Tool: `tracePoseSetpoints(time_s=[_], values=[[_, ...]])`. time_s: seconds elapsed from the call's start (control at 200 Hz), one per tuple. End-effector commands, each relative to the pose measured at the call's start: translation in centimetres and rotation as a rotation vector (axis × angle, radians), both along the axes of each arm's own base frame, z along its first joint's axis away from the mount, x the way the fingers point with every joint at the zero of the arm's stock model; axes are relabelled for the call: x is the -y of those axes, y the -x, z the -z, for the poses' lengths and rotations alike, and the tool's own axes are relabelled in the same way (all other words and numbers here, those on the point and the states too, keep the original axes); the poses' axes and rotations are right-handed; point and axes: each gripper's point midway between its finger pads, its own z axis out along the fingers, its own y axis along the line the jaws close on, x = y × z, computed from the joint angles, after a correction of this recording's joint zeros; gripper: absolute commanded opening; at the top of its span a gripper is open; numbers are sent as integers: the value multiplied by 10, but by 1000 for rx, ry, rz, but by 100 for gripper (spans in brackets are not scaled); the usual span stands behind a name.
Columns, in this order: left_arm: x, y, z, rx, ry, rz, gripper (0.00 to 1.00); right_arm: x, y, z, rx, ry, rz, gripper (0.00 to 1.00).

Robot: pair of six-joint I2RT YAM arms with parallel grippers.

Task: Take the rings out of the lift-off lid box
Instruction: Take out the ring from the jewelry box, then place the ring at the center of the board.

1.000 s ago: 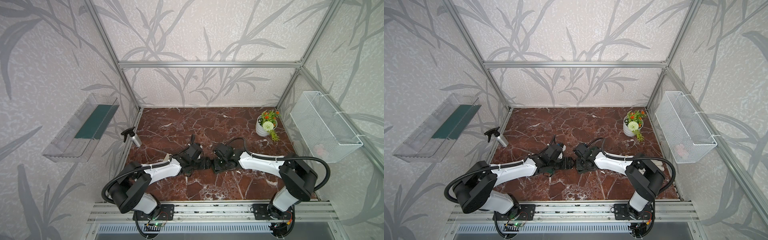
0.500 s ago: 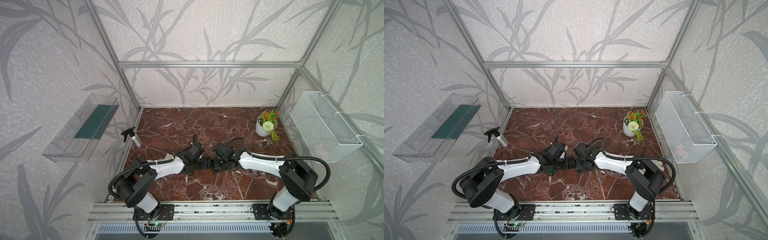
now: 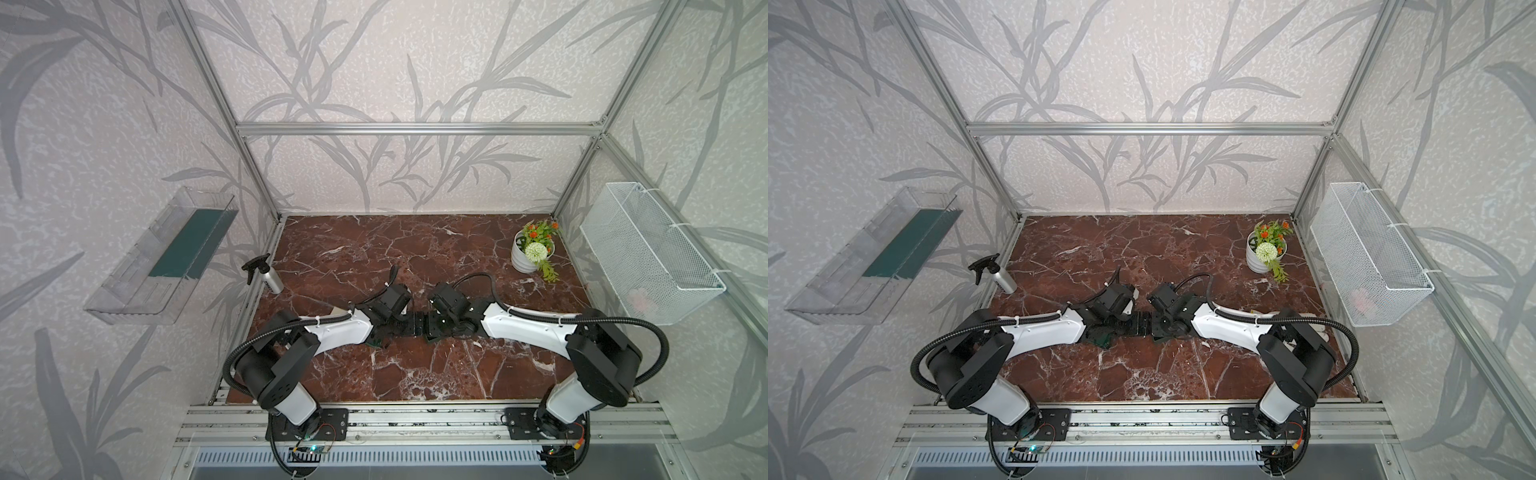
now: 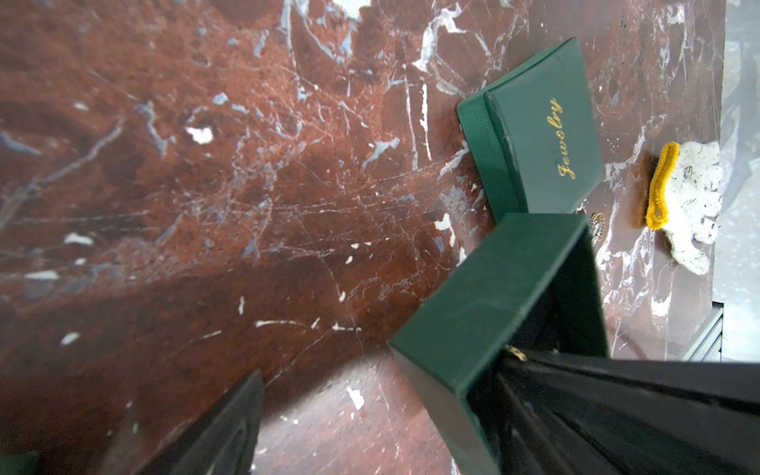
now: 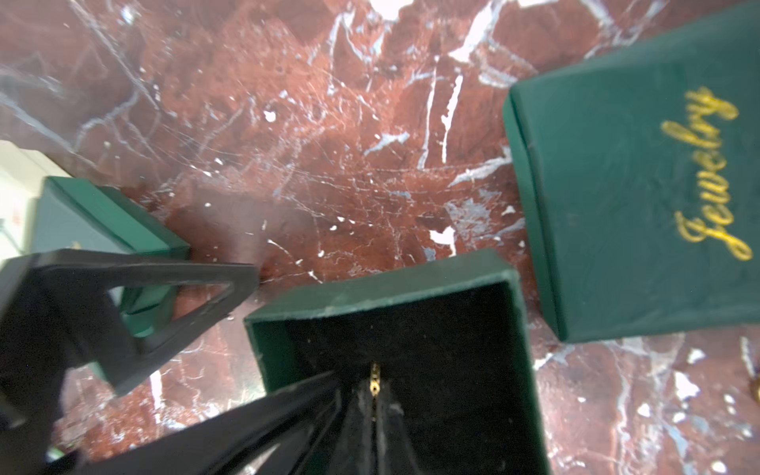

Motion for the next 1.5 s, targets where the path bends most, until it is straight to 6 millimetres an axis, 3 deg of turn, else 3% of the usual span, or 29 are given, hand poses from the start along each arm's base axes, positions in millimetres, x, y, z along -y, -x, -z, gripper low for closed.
tracePoseSetpoints(time_s=[0.0, 0.635, 0.74, 0.905, 1.1, 1.235, 1.495], values=[[-3, 8, 14, -44, -41, 17, 85, -1, -9, -20, 52, -46, 27, 0], [-7, 10, 21, -56, -67, 16, 85, 9, -13, -28, 41, -132, 83, 0], [-8, 10, 17, -45, -69, 16, 86, 33, -20, -28, 35, -115, 151, 0], [-11, 6, 4, -5, -68, 8, 85, 100, -25, -20, 9, 4, 310, 0], [-17, 0, -15, 64, -79, -5, 86, 176, -13, -16, -15, 242, 456, 0], [-21, -5, -25, 108, -91, -11, 86, 188, -13, -8, -52, 314, 446, 0], [-19, -5, -28, 105, -63, -28, 85, 179, -21, 15, -107, 331, 405, 0]])
